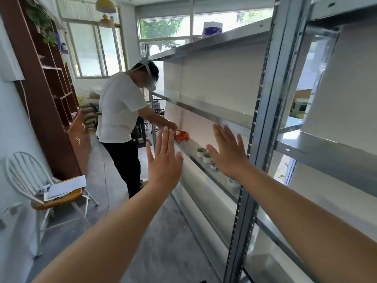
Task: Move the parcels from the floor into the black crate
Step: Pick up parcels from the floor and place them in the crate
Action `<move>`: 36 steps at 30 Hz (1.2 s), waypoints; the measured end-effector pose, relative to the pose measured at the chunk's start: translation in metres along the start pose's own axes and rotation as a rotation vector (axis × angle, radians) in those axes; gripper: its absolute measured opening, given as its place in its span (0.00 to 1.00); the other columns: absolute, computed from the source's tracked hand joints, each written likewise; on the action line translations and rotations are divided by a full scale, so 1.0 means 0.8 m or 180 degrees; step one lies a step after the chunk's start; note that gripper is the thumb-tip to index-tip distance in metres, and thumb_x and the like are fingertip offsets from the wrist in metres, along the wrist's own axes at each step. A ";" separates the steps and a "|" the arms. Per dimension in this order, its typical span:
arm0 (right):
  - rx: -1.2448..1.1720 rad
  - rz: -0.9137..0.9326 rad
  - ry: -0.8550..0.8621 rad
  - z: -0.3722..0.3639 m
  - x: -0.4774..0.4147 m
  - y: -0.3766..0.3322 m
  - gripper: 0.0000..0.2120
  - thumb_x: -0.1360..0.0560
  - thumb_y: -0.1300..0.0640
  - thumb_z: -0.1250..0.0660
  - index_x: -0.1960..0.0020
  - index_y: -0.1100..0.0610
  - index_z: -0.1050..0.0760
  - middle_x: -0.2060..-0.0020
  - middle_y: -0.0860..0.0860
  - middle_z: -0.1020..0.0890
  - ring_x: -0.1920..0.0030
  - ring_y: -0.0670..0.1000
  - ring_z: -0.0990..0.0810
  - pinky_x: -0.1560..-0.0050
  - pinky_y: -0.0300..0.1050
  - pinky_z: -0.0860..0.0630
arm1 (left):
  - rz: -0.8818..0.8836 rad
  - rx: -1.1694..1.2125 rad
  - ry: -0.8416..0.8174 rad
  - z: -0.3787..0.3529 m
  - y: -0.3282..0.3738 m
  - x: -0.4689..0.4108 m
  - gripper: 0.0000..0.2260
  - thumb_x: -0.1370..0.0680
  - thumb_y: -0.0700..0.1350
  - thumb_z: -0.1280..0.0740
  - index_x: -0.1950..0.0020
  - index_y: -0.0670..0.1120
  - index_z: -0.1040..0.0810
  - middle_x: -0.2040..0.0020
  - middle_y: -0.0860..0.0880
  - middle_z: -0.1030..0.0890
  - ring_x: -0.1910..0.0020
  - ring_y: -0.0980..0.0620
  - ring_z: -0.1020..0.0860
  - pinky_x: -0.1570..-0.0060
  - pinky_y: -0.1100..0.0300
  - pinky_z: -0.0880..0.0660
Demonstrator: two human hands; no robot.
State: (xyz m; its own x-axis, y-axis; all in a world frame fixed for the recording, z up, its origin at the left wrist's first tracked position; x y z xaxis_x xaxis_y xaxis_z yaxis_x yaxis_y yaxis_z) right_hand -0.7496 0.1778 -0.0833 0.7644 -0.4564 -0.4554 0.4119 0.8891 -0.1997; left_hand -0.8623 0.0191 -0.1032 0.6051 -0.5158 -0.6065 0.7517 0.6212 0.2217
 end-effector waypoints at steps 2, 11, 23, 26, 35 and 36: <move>0.0096 -0.0143 0.0033 -0.003 0.018 0.003 0.31 0.17 0.42 0.55 0.21 0.48 0.66 0.21 0.44 0.62 0.23 0.44 0.66 0.26 0.52 0.69 | -0.0083 0.0127 -0.0066 -0.008 -0.001 0.002 0.30 0.17 0.51 0.52 0.19 0.47 0.63 0.19 0.52 0.63 0.22 0.55 0.66 0.26 0.48 0.68; 0.0879 -0.1264 -0.0463 0.039 0.180 0.097 0.34 0.18 0.38 0.56 0.22 0.49 0.71 0.22 0.46 0.67 0.23 0.47 0.69 0.27 0.55 0.72 | -0.0858 0.0814 -0.0535 -0.058 0.143 0.053 0.30 0.16 0.53 0.54 0.22 0.47 0.70 0.21 0.50 0.69 0.23 0.52 0.69 0.24 0.42 0.64; 0.2039 -0.2058 0.0592 0.299 0.422 0.183 0.33 0.17 0.46 0.51 0.20 0.53 0.64 0.20 0.48 0.61 0.22 0.47 0.65 0.24 0.58 0.68 | -0.2250 0.1636 -0.0343 0.046 0.462 0.202 0.31 0.17 0.51 0.49 0.19 0.45 0.61 0.19 0.51 0.59 0.21 0.54 0.61 0.23 0.44 0.61; 0.2302 -0.2429 0.0693 0.368 0.506 0.209 0.32 0.17 0.44 0.55 0.20 0.53 0.66 0.21 0.48 0.62 0.22 0.48 0.65 0.24 0.59 0.66 | -0.2517 0.1655 -0.0353 0.080 0.531 0.250 0.31 0.16 0.52 0.50 0.20 0.45 0.63 0.19 0.50 0.61 0.20 0.52 0.61 0.23 0.43 0.58; 0.2696 -0.3386 0.0850 0.503 0.802 0.229 0.32 0.17 0.42 0.57 0.20 0.54 0.66 0.21 0.50 0.62 0.22 0.50 0.65 0.24 0.58 0.66 | -0.3523 0.1995 -0.0558 0.204 0.732 0.459 0.31 0.16 0.53 0.52 0.22 0.45 0.69 0.21 0.49 0.68 0.22 0.50 0.66 0.23 0.41 0.61; 0.2748 -0.3492 0.0868 0.515 0.836 0.226 0.32 0.17 0.42 0.56 0.20 0.54 0.65 0.20 0.50 0.61 0.22 0.50 0.65 0.24 0.58 0.66 | -0.3653 0.2041 -0.0575 0.218 0.752 0.489 0.32 0.16 0.52 0.52 0.22 0.45 0.70 0.21 0.49 0.68 0.22 0.50 0.66 0.23 0.41 0.61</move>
State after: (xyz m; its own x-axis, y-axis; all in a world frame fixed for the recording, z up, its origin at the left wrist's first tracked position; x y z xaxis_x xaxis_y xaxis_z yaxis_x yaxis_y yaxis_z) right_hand 0.0406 0.0188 -0.0669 -0.2123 -0.7802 -0.5884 0.9679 -0.2506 -0.0169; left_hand -0.1277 0.0885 -0.0742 -0.4637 -0.6591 -0.5921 0.8162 -0.5778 0.0041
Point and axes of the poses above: each hand's wrist, its own x-axis away from the middle knuckle, its own z-axis out of the back of the hand, y = z × x, the point moved 5 cm from there along -x, towards the middle knuckle
